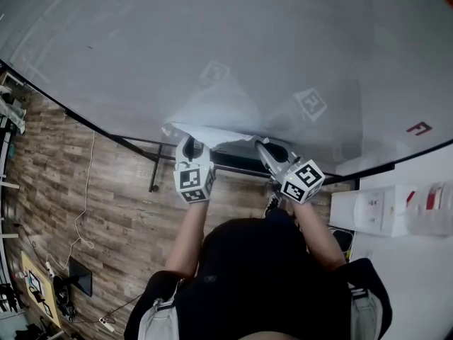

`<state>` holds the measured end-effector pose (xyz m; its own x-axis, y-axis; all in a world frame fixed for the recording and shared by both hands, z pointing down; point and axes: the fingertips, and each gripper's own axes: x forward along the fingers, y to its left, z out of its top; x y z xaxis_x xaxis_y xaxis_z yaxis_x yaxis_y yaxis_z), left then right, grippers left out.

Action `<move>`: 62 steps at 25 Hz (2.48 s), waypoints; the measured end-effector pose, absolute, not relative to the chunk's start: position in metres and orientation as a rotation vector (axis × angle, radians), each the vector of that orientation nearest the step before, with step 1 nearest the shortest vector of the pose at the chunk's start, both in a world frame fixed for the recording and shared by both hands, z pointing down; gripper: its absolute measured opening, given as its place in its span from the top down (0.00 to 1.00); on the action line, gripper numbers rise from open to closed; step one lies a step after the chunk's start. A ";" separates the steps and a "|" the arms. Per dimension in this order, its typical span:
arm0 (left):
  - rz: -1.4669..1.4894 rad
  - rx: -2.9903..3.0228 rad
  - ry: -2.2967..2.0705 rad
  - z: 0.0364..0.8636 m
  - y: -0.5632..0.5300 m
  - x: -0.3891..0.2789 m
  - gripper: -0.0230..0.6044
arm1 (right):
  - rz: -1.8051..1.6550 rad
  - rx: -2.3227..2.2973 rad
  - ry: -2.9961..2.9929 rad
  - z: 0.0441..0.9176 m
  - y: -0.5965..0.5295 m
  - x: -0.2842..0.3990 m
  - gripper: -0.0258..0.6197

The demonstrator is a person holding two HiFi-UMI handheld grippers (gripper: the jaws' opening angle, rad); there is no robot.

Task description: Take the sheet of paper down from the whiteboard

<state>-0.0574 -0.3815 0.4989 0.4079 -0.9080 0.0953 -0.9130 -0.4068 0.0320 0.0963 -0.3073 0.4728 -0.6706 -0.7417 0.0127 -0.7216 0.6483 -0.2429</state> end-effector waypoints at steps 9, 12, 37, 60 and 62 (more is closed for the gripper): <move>0.080 2.567 -1.635 0.499 -0.382 -0.058 0.75 | -0.371 -1.237 2.752 0.472 -0.311 0.097 0.95; 0.082 2.571 -1.627 0.499 -0.382 -0.057 0.76 | -0.386 -1.229 2.743 0.472 -0.310 0.098 0.95; 0.114 2.516 -1.596 0.526 -0.330 -0.080 0.75 | -0.595 -1.242 2.693 0.492 -0.287 0.079 0.95; 0.221 2.499 -1.539 0.564 -0.245 -0.164 0.75 | -0.823 -1.393 2.562 0.548 -0.204 0.035 0.95; 0.222 2.485 -1.556 0.566 -0.242 -0.173 0.75 | -0.825 -1.396 2.563 0.549 -0.203 0.033 0.95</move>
